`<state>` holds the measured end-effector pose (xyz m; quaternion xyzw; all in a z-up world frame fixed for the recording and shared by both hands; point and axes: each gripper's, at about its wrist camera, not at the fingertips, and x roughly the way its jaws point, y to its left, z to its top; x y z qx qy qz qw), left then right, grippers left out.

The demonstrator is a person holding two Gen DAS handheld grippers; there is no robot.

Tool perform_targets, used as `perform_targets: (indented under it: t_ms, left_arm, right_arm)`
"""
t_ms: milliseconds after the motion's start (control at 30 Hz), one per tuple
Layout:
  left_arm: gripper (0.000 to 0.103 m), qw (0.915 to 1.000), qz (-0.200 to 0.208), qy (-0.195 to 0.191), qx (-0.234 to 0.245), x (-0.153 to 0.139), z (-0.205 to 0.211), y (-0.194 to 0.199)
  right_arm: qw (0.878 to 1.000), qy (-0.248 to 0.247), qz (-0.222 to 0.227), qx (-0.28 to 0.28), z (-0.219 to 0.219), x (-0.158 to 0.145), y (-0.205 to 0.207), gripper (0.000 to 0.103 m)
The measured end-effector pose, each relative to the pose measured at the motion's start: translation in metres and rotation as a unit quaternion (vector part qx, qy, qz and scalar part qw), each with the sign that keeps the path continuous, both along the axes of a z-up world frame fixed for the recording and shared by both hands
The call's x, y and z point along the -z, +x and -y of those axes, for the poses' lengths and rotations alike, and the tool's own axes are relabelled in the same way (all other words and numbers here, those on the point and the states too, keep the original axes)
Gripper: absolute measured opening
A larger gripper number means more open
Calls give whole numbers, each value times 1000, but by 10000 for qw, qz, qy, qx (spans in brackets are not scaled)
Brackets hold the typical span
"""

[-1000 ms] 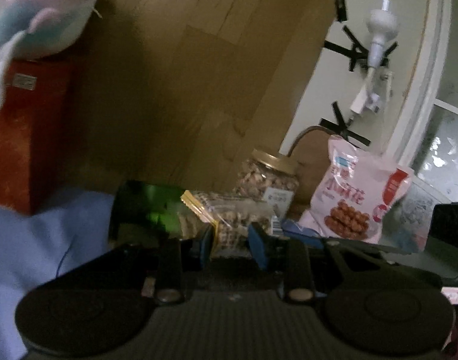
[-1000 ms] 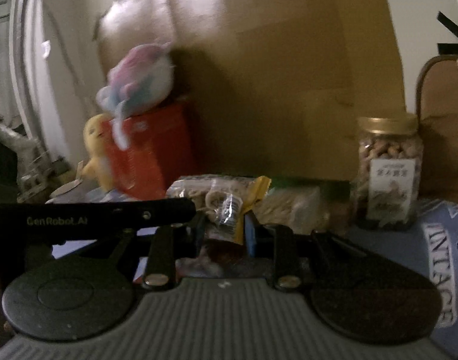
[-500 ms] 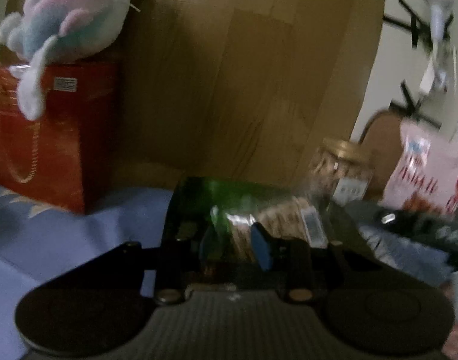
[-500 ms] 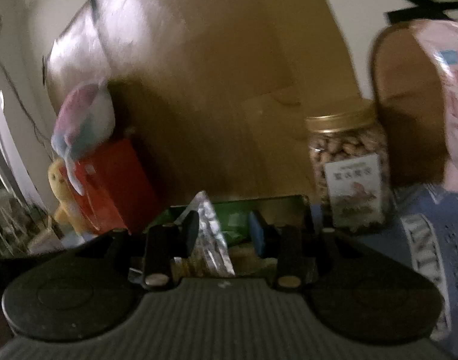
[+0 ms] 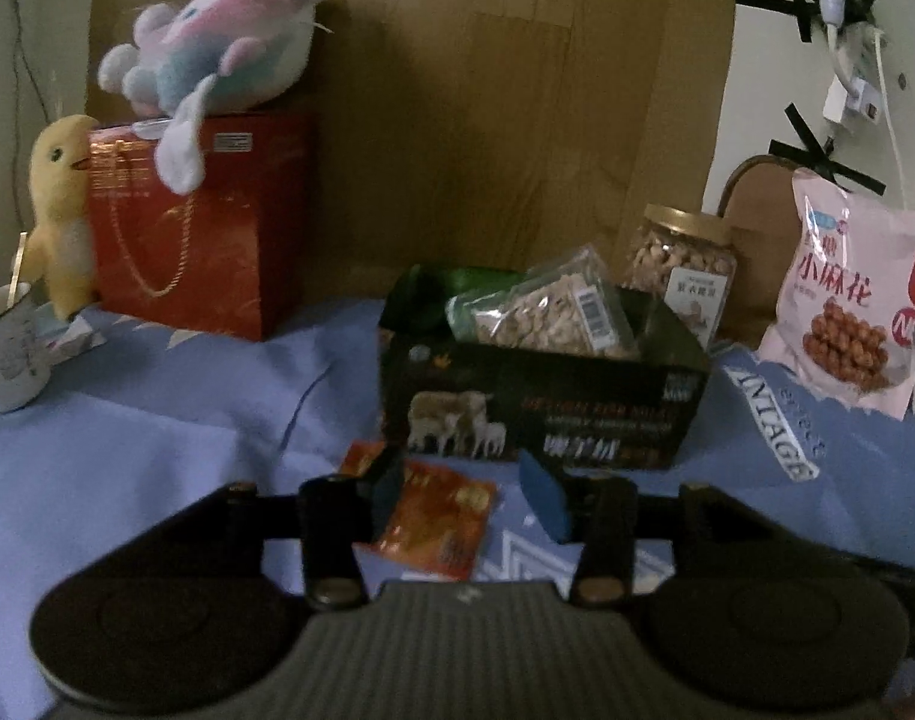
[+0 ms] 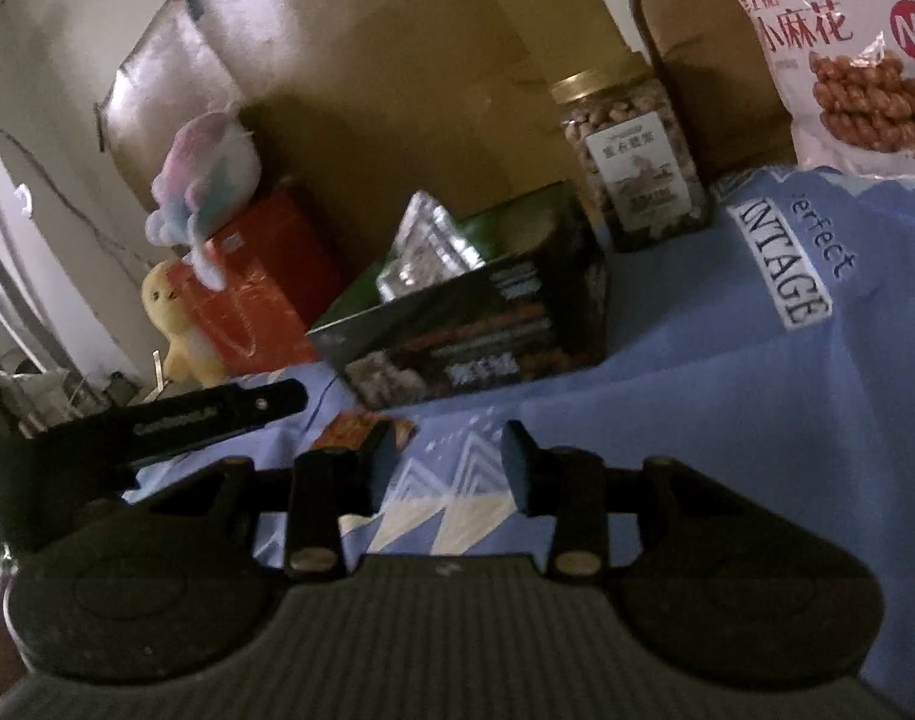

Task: Organize snacks
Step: 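Grasp the orange snack packet with the right gripper and lift it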

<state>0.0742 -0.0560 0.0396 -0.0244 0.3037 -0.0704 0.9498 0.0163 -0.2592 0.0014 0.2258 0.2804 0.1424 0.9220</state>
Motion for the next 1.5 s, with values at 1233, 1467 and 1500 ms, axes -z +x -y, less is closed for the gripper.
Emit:
perform_targets:
  t_ms: [1233,1467,1500]
  left_arm:
    - [49,9823,-1033,-1535,298,62,-116,68]
    - [23,9722,-1237,-1877,650,72,-95,79]
    - [18,9739,-1188,-1834,608,73,-93,75]
  right_arm:
    - [9877,187,-1136,-1054,-58,42,73,45]
    - [9854,452,-992,-1310,-59,49,92,43]
    - [9857,472,-945,-1314,-59,50,94,42]
